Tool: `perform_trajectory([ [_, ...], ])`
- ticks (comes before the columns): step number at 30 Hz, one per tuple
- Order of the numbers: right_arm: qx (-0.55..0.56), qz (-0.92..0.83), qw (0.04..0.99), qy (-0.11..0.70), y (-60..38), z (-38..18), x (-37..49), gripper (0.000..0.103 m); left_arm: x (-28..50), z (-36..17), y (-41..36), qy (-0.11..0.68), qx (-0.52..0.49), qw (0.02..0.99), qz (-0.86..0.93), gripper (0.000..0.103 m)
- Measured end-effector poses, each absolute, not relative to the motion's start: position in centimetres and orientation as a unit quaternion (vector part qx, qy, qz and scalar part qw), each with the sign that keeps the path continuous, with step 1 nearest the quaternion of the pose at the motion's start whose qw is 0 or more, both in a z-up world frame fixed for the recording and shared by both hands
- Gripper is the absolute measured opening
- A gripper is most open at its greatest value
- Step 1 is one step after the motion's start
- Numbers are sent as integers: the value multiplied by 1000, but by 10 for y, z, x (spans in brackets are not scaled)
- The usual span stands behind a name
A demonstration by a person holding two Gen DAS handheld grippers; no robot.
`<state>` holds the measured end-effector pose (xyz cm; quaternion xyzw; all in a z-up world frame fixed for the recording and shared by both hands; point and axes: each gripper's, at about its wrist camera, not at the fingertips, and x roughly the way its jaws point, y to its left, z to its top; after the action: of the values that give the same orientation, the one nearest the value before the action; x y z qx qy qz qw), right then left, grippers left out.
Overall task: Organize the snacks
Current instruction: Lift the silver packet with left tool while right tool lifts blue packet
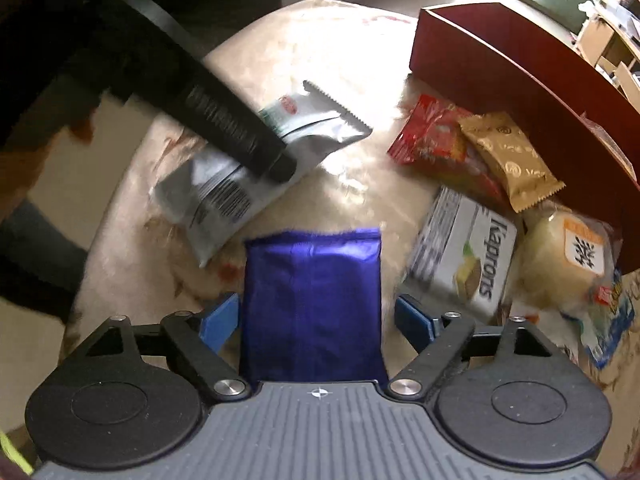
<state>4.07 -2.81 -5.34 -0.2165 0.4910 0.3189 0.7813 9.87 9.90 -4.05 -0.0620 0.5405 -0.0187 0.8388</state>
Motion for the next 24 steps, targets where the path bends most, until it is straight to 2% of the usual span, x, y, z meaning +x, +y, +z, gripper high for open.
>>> perform_trajectory([
  [3, -194, 322, 782, 498, -31, -55, 45, 100, 97, -42, 100, 538, -58, 840, -22, 53],
  [5, -185, 321, 784, 497, -31, -59, 43, 103, 96, -43, 96, 536, -53, 842, -23, 59],
  [7, -214, 317, 783, 490, -25, -61, 37, 103, 94, -44, 89, 534, -39, 845, -18, 63],
  [11, -205, 302, 778, 510, -26, -60, 43, 103, 87, -47, 80, 531, -27, 847, -5, 71],
  [14, -210, 305, 778, 507, -32, -56, 36, 97, 85, -48, 77, 530, -22, 848, 4, 72],
  [16, -209, 304, 782, 503, -36, -54, 32, 88, 85, -48, 77, 529, -27, 848, 12, 69],
  [18, -206, 299, 787, 500, -42, -49, 28, 74, 85, -47, 76, 529, -26, 848, 24, 63],
  [21, -193, 288, 789, 507, -50, -45, 27, 72, 83, -44, 77, 527, -39, 848, 33, 51],
  [24, -185, 282, 794, 506, -56, -41, 22, 71, 78, -43, 76, 525, -48, 849, 38, 48],
])
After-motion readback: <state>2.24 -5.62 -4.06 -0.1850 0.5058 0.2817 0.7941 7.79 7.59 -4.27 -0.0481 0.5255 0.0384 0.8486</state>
